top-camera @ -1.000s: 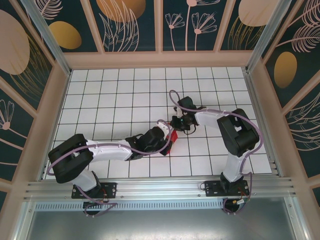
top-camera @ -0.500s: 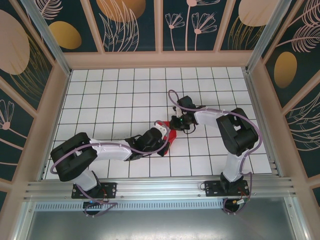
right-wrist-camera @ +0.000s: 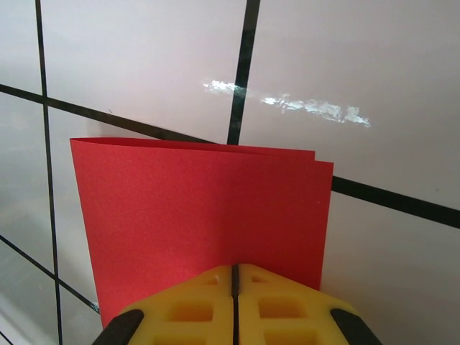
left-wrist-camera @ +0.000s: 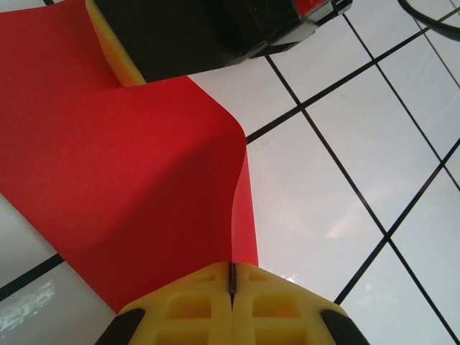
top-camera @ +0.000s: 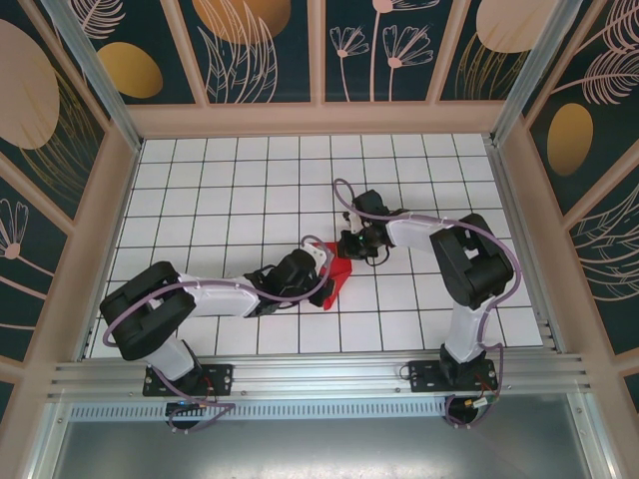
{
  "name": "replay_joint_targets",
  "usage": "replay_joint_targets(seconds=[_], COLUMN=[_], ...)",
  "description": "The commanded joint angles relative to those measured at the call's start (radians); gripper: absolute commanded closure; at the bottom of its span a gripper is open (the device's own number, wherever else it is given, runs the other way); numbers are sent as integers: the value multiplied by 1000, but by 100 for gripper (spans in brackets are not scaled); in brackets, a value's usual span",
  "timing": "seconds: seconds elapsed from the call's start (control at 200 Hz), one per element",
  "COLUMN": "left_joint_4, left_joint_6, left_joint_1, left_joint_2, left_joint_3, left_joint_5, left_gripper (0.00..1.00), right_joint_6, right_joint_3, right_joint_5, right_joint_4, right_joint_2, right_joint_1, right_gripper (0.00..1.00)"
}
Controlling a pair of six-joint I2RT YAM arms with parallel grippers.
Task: Fold a paper plane with a square sheet of paper (pick it up from the middle)
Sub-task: Third fold the triangle at the center of the table.
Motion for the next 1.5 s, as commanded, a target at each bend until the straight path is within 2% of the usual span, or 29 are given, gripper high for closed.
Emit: replay_joint_targets(seconds=[0.0,0.335,1.496], left_joint_4=[47,135,90], left_joint_6=[12,-10,86], left_joint_1=[23,97,150], left_joint_2=[25,51,101], left_joint_3=[-7,-50,-5], left_joint_5=[85,191,217], left_gripper=[99,98,93], right_joint_6=[-39,-49,-67], right_joint_3=[16,31,45], right_joint_5=[5,5,-10], right_joint_4=[-56,-72,-91], right_joint_2=[49,54,80], right_joint_1=[9,10,10], right_gripper=[92,92,92])
